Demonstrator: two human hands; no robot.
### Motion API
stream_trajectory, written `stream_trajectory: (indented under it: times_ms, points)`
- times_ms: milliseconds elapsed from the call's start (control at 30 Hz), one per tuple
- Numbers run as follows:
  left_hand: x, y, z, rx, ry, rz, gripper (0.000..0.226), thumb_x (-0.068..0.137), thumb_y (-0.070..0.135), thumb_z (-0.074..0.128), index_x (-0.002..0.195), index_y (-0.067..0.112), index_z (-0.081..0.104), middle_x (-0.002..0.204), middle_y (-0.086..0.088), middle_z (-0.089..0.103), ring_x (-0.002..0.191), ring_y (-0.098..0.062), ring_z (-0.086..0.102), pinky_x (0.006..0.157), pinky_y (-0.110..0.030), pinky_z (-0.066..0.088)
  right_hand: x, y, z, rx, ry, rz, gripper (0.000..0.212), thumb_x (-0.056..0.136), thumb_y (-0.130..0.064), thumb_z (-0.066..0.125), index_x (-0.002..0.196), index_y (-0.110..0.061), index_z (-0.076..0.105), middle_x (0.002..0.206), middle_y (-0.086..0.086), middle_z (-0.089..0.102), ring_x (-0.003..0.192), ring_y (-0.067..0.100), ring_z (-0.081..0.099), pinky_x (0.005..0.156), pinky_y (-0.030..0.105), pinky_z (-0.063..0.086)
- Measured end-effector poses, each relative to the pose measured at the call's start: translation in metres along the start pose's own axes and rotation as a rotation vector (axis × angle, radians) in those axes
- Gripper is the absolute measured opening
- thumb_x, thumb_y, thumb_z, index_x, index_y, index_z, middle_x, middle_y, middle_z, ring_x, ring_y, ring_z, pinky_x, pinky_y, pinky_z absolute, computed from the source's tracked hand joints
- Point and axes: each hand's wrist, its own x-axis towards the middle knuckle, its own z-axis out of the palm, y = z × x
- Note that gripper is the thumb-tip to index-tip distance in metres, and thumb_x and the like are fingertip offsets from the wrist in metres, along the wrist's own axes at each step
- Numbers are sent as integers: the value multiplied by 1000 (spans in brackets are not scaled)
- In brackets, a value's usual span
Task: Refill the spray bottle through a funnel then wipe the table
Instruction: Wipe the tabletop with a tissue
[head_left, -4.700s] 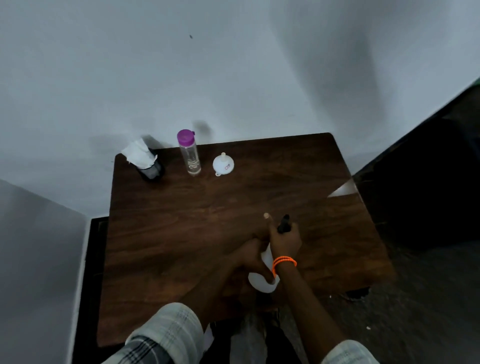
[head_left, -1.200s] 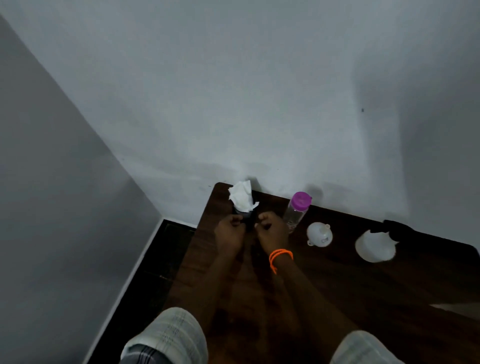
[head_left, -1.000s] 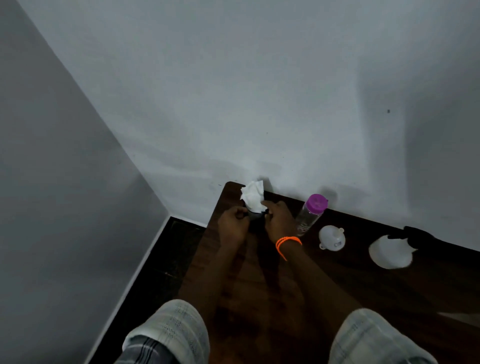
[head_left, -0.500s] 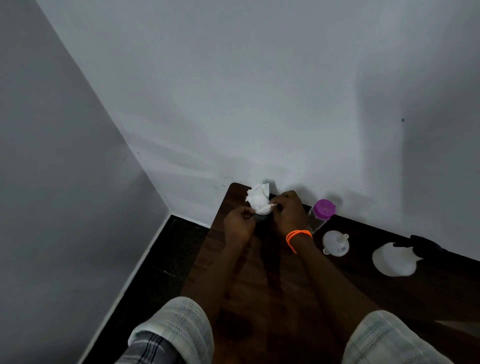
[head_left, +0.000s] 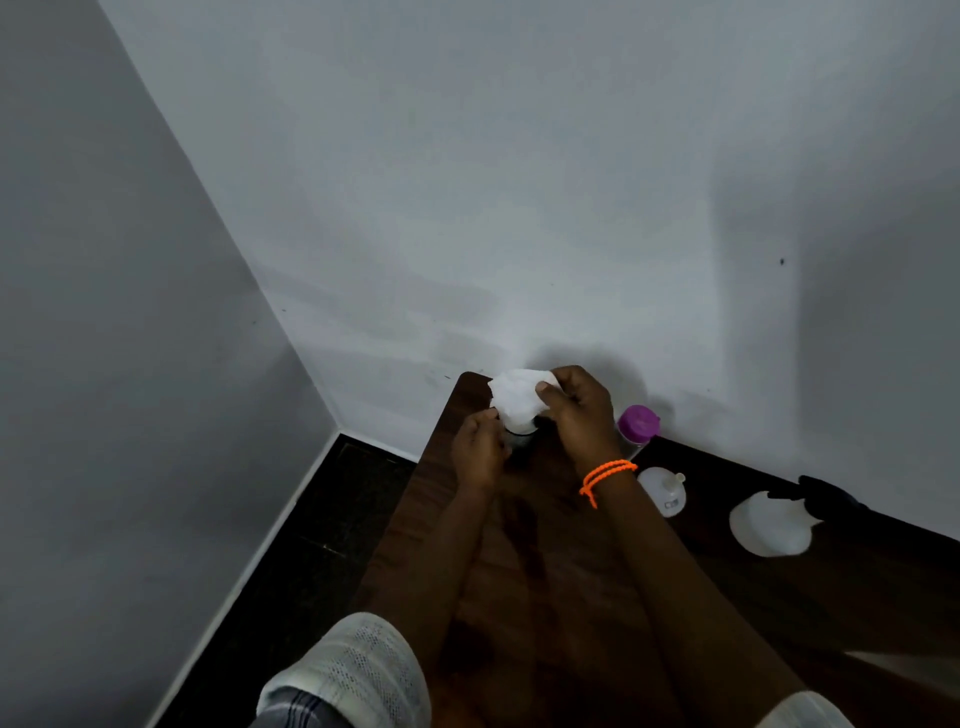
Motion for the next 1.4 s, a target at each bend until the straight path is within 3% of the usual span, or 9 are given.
stream_trajectory:
  times_ms: [233, 467, 600, 733, 867, 1067, 1200, 1333, 1400]
  points:
    - [-18, 7, -30, -464, -268, -355, 45, 98, 40, 59, 116, 1, 71, 109, -19, 75, 86, -27, 74, 68, -32, 61, -36, 14, 0, 486, -57, 438, 9, 93, 0, 59, 94, -6, 66, 93, 16, 72, 79, 28, 71, 70, 38, 61]
    - [-2, -24, -81, 28, -93, -205, 24, 87, 4, 75, 108, 15, 70, 113, -15, 71, 89, -24, 69, 60, -28, 56, -67, 71, 19, 330, -6, 617, 14, 90, 7, 63, 102, -1, 63, 102, 20, 67, 85, 29, 67, 60, 34, 58]
    - [12, -23, -104, 443, -49, -12, 24, 82, 9, 79, 101, 23, 75, 117, -9, 72, 106, -27, 69, 89, -43, 60, -74, 88, 37, 245, -19, 672, 16, 88, 7, 68, 100, -2, 63, 103, 21, 66, 82, 27, 66, 59, 34, 58]
    - [18, -5, -107, 693, -73, 238, 38, 88, 16, 77, 124, 10, 69, 122, -6, 70, 114, -22, 65, 99, -29, 49, -73, 103, 58, 121, 53, 600, 20, 82, -4, 79, 93, -12, 65, 103, 17, 70, 85, 28, 68, 71, 39, 61]
    - [17, -19, -122, 952, 46, 464, 39, 97, 25, 64, 132, 7, 62, 125, -13, 69, 116, -30, 64, 99, -39, 50, -91, 116, 67, -360, 104, 425, 37, 82, -14, 77, 116, -7, 65, 117, 15, 69, 110, 33, 64, 94, 33, 47]
    - [12, -73, -135, 1407, -214, 808, 61, 88, 35, 34, 137, 10, 62, 140, -11, 63, 133, -26, 58, 114, -46, 40, -113, 146, 83, -926, -221, -16, 55, 88, -35, 44, 138, -19, 61, 146, 14, 56, 136, 33, 52, 106, 51, 44]
    - [16, -78, -129, 1636, -406, 760, 78, 88, 39, 14, 160, 9, 25, 166, -11, 26, 155, -22, 22, 128, -43, 6, -110, 159, 83, -1184, -482, -78, 80, 82, -46, 9, 156, -30, 33, 165, 8, 22, 153, 30, 24, 119, 57, 21]
    - [33, -71, -127, 1756, -420, 729, 70, 97, 38, 18, 161, 9, 19, 168, -12, 20, 157, -23, 15, 129, -43, -1, -100, 161, 88, -1190, -479, -68, 75, 85, -48, 14, 153, -30, 39, 162, 9, 29, 149, 33, 32, 116, 61, 25]
    - [43, -67, -125, 1775, -403, 731, 66, 102, 36, 29, 161, 9, 20, 168, -12, 20, 157, -22, 14, 128, -42, -4, -93, 161, 91, -1203, -545, -55, 85, 80, -51, -3, 159, -33, 19, 168, 8, 12, 156, 30, 12, 122, 57, 7]
